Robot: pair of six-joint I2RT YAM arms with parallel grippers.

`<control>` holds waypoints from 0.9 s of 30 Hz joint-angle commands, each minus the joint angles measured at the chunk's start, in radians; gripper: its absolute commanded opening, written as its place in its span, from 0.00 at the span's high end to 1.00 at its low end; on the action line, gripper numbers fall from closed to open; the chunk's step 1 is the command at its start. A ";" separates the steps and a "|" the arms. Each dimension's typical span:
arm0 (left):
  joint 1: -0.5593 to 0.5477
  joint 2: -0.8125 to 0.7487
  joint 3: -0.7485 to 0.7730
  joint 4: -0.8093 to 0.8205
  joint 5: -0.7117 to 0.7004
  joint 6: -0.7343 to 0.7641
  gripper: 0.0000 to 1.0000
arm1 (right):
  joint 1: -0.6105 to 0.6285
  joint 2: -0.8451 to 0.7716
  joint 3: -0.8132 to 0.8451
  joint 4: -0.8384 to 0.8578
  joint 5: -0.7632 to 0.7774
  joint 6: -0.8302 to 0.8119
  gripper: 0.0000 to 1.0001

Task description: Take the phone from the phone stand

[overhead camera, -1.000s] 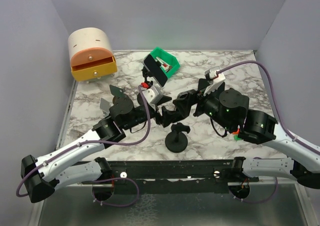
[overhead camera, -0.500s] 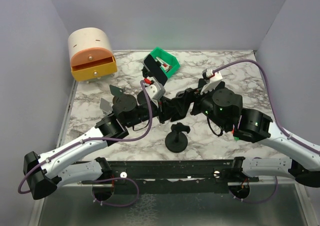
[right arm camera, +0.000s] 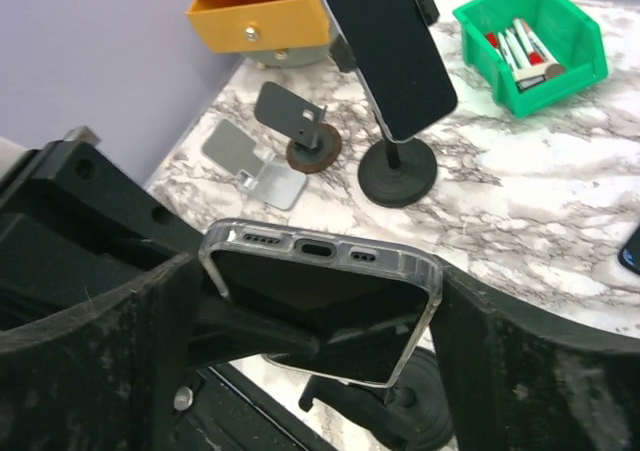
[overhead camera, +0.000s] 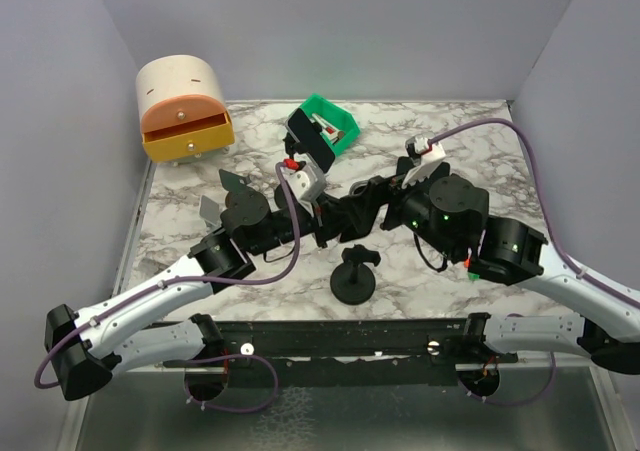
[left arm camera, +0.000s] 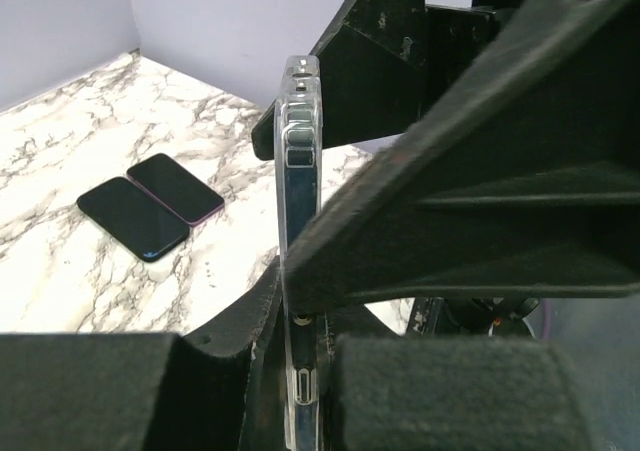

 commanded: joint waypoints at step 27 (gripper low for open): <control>0.005 -0.335 -0.059 0.200 0.144 -0.194 1.00 | 0.003 -0.342 -0.337 0.470 -0.635 -0.159 0.21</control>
